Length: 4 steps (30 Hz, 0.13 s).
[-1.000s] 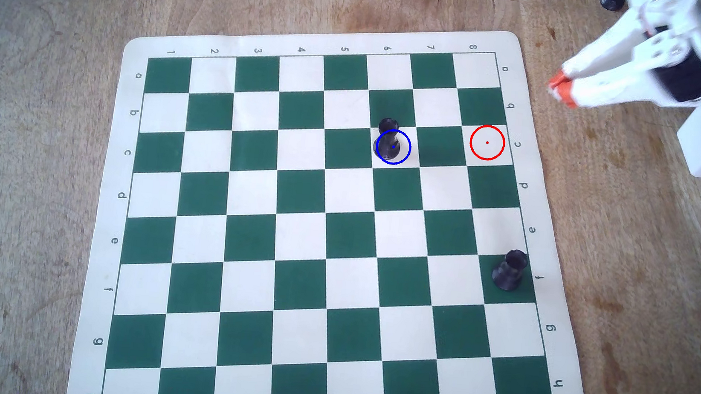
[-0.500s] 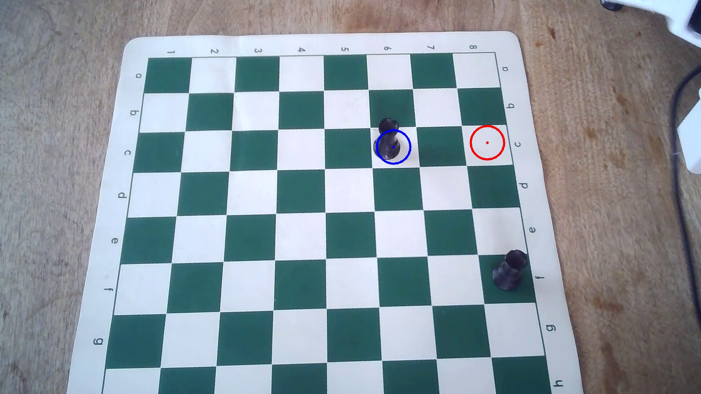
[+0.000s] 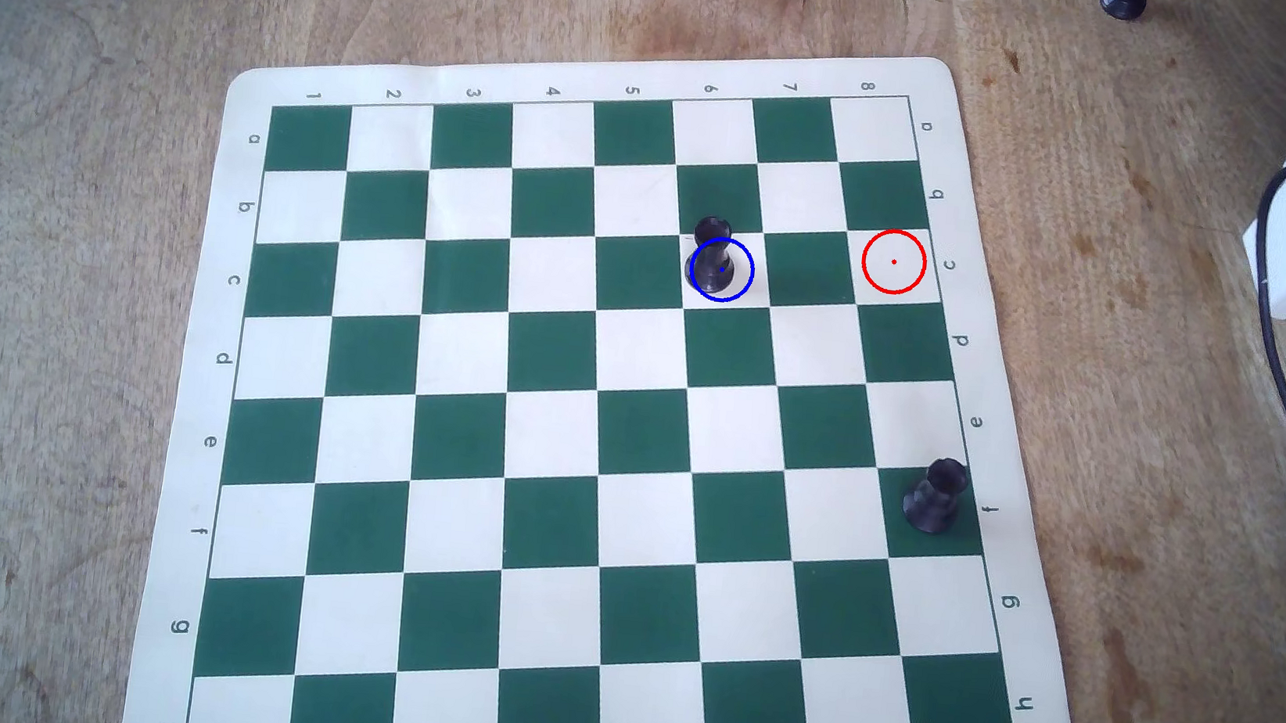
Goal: Move the chess piece from red to blue
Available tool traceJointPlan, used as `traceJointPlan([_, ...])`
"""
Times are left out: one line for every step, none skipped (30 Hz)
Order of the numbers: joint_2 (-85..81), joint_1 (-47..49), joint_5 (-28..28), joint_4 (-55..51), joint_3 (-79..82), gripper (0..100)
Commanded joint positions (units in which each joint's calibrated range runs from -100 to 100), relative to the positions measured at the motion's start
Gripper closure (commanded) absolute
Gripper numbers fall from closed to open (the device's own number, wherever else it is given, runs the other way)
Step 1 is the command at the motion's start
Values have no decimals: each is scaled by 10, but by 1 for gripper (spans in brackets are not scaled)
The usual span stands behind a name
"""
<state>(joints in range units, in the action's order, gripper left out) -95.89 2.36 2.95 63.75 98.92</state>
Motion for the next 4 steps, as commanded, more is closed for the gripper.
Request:
traceJointPlan([1,-14,11,147,10,100])
traceJointPlan([1,-23,10,177,10,100])
traceJointPlan([1,-27,10,191,10,100])
traceJointPlan([1,-28,11,204,10,100])
